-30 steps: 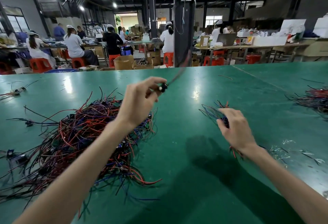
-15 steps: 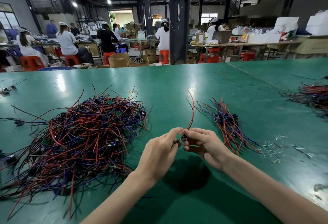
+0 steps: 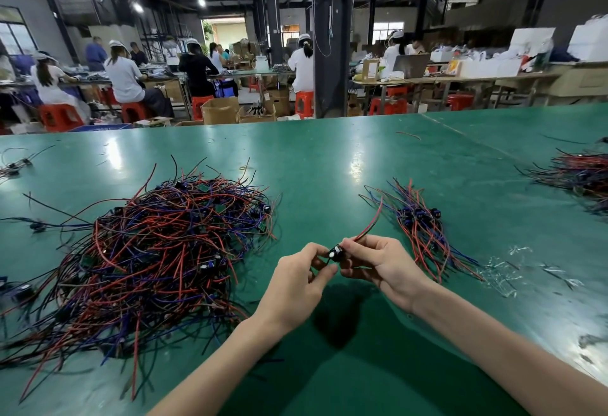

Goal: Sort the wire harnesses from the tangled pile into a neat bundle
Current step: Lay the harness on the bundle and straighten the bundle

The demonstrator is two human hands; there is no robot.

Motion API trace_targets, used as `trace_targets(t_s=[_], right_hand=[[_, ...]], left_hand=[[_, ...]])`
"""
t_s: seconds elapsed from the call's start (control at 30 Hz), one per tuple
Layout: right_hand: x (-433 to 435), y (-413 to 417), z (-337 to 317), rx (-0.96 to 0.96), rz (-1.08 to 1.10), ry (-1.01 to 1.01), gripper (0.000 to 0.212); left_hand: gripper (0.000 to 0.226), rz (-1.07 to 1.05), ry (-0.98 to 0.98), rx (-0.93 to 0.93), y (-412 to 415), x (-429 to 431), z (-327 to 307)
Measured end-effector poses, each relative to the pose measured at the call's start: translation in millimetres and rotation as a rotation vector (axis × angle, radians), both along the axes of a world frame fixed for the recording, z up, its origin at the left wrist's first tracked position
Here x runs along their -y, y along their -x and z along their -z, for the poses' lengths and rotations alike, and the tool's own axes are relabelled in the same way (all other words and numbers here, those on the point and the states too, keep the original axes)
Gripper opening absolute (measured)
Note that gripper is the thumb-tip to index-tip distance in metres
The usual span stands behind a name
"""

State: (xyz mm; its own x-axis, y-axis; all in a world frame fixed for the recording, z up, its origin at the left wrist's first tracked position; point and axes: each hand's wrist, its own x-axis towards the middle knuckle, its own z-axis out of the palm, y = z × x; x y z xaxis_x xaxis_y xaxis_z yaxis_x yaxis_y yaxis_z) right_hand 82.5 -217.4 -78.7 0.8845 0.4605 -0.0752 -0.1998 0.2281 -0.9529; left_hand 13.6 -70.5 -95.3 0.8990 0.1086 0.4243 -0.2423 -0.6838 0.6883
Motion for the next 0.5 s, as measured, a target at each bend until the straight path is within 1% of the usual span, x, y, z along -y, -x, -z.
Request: trace_targets(t_s=[0.07, 0.1, 0.17, 0.23, 0.27, 0.37, 0.5], right_hand=[[-0.5, 0.7, 0.1, 0.033, 0.013, 0.018, 0.011], [-0.7, 1.1, 0.1, 0.047, 0.017, 0.024, 0.012], [-0.8, 2.0, -0.3, 0.073, 0.008, 0.032, 0.011], [-1.3, 3.4, -0.5, 0.099, -0.012, 0.046, 0.011], [-1.7, 4.3, -0.4, 0.113, -0.018, 0.057, 0.012], [-3.0, 5.0, 0.4, 0.129, -0.008, 0.065, 0.013], [-2.4, 2.1, -2.4, 0.059, 0.027, 0.024, 0.017]], left_hand=[[0.007, 0.015, 0.059, -0.008, -1.4, 1.1, 0.1], [0.009, 0.024, 0.116, -0.033, -1.8, 1.5, -0.5], [0.015, 0.062, 0.292, -0.125, -2.2, 2.5, -2.5], [0.015, 0.129, 0.518, -0.24, -2.4, 4.2, -4.5], [0.015, 0.161, 0.595, -0.282, -2.0, 5.1, -5.3], [0.016, 0.216, 0.677, -0.333, -1.0, 6.5, -7.2], [0.021, 0.245, 0.789, -0.379, -0.7, 7.8, -6.0]])
